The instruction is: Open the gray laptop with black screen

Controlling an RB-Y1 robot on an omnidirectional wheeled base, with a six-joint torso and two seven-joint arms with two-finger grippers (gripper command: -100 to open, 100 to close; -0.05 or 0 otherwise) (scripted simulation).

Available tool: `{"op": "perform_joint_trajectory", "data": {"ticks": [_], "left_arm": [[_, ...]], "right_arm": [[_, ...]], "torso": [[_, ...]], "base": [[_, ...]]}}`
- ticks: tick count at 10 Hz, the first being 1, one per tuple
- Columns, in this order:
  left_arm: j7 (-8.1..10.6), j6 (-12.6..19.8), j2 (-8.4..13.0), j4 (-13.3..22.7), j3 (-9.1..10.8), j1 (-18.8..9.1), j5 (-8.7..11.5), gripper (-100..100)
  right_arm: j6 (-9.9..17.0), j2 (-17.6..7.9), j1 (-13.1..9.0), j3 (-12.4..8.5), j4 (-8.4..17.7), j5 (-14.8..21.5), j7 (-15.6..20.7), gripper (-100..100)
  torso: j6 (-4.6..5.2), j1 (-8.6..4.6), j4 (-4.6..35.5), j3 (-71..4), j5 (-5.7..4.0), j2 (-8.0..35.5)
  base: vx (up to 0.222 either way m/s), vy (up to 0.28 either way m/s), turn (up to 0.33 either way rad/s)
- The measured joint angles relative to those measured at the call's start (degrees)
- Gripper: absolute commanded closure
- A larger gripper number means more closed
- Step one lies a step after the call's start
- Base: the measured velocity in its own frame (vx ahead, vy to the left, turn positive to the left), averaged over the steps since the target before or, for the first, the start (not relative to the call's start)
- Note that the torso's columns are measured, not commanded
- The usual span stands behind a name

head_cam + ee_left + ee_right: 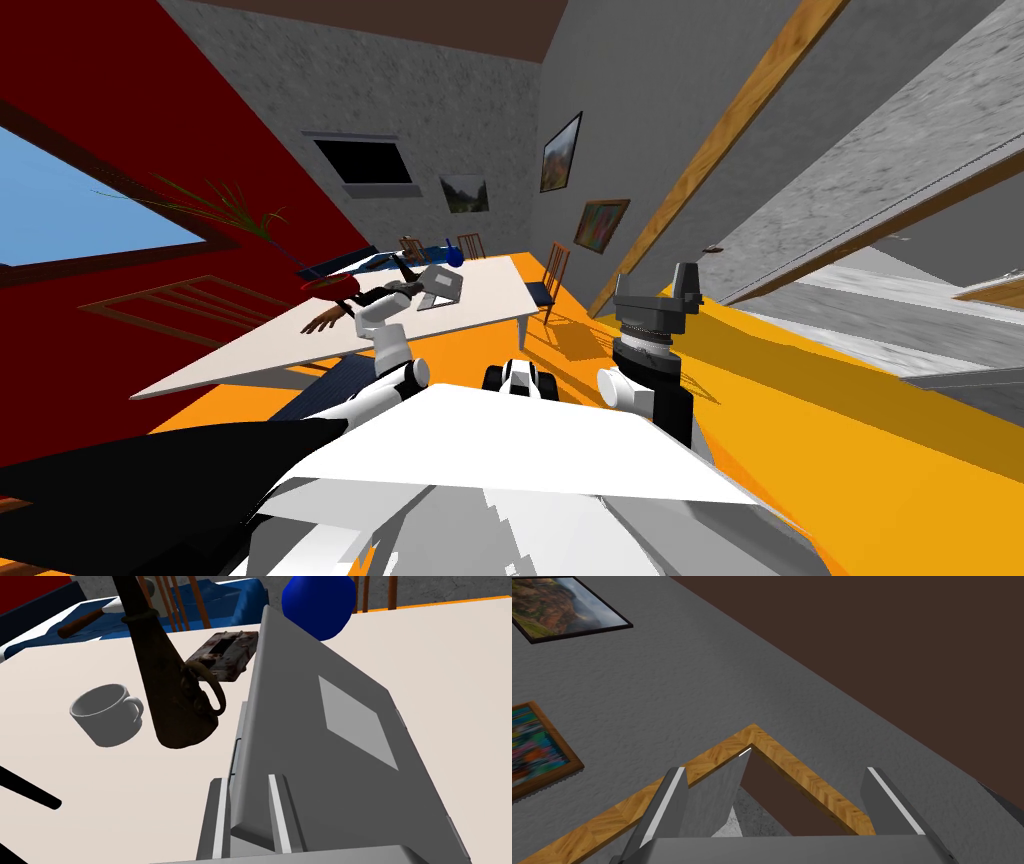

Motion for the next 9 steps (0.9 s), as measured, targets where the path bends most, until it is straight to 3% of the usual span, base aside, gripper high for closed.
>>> {"op": "perform_joint_trajectory", "data": {"ticks": [4,5,9], "left_arm": [[2.82,-0.26,-3.51,1.50,1.41,-0.07,3.69,100],[3.54,-0.12,-4.61,1.43,1.77,0.09,4.50,-100],[5.43,4.32,-2.61,-1.52,2.53,-0.46,3.84,-100]], "right_arm": [[0.00,0.00,0.00,0.00,0.00,0.00,0.00,0],[0.00,0.00,0.00,0.00,0.00,0.00,0.00,0],[0.00,0.02,0.00,0.02,0.00,0.00,0.00,0]], "torso": [[-0.05,-0.18,0.01,0.00,-0.06,0.01],[-0.07,-0.16,0.05,0.04,-0.09,0.09],[-0.22,-0.29,0.17,0.21,-0.19,0.36]], "base": [[-0.020,0.107,-0.003],[-0.008,0.038,-0.029],[0.010,-0.030,-0.013]]}}
